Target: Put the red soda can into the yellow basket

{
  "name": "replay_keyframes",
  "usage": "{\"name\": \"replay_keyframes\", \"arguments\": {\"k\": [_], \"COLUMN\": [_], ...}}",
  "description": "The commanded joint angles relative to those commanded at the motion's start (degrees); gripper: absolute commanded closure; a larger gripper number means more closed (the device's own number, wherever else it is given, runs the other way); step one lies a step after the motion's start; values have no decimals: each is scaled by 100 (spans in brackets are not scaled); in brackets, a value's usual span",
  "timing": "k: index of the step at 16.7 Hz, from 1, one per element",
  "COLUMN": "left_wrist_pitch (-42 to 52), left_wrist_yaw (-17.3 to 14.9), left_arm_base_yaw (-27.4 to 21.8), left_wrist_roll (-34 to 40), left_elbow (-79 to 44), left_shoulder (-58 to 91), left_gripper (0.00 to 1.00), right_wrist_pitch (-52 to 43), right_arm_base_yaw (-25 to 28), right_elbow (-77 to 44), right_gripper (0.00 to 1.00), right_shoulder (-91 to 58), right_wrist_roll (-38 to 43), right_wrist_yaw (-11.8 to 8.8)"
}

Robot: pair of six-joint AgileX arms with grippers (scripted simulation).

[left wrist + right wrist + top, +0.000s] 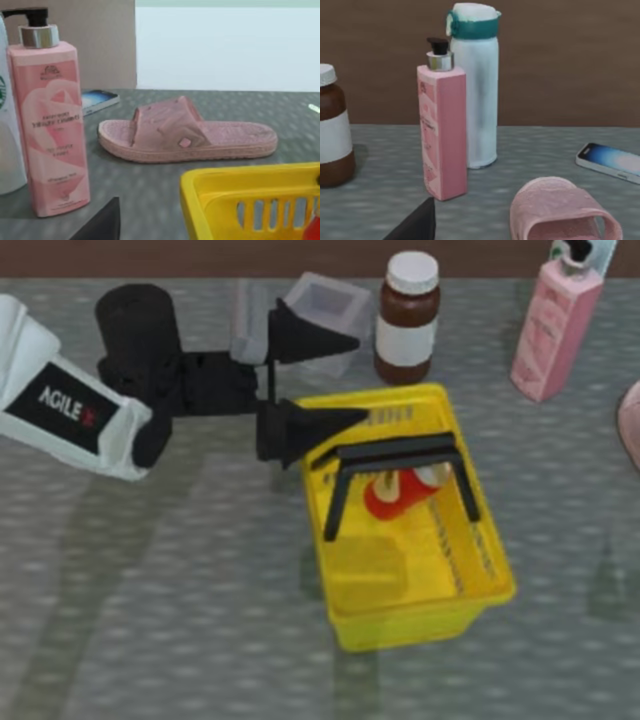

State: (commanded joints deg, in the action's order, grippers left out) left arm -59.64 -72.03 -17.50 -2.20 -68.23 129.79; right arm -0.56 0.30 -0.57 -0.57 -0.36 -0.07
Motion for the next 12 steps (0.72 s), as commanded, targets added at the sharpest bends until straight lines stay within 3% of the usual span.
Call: {"name": "replay_keyframes", "arguments": {"k": [2, 5, 8, 12], "left_wrist_pitch": [131, 524, 1123, 2155], "left_wrist_yaw": [177, 706, 1506, 2862], "left_arm_base_yaw": [71, 284, 579, 1006], "left_wrist_roll": [102, 354, 631, 888], "left_elbow": [84, 372, 883, 1905], "left_shoulder": [-296, -1196, -2634, -5181], "left_gripper": [0, 0, 0, 0], "right_wrist_pitch": [-268, -993, -1986, -3538], "right_arm_base_yaw": [137, 480, 923, 1608], "right_elbow": [-282, -1140, -2452, -4728], "right_gripper": [0, 0, 0, 0], "right_shoulder": [-283, -1142, -2490, -4829], "right_wrist_roll": [-173, -652, -1321, -2385], "right_wrist_yaw": [-23, -46, -37, 2]}}
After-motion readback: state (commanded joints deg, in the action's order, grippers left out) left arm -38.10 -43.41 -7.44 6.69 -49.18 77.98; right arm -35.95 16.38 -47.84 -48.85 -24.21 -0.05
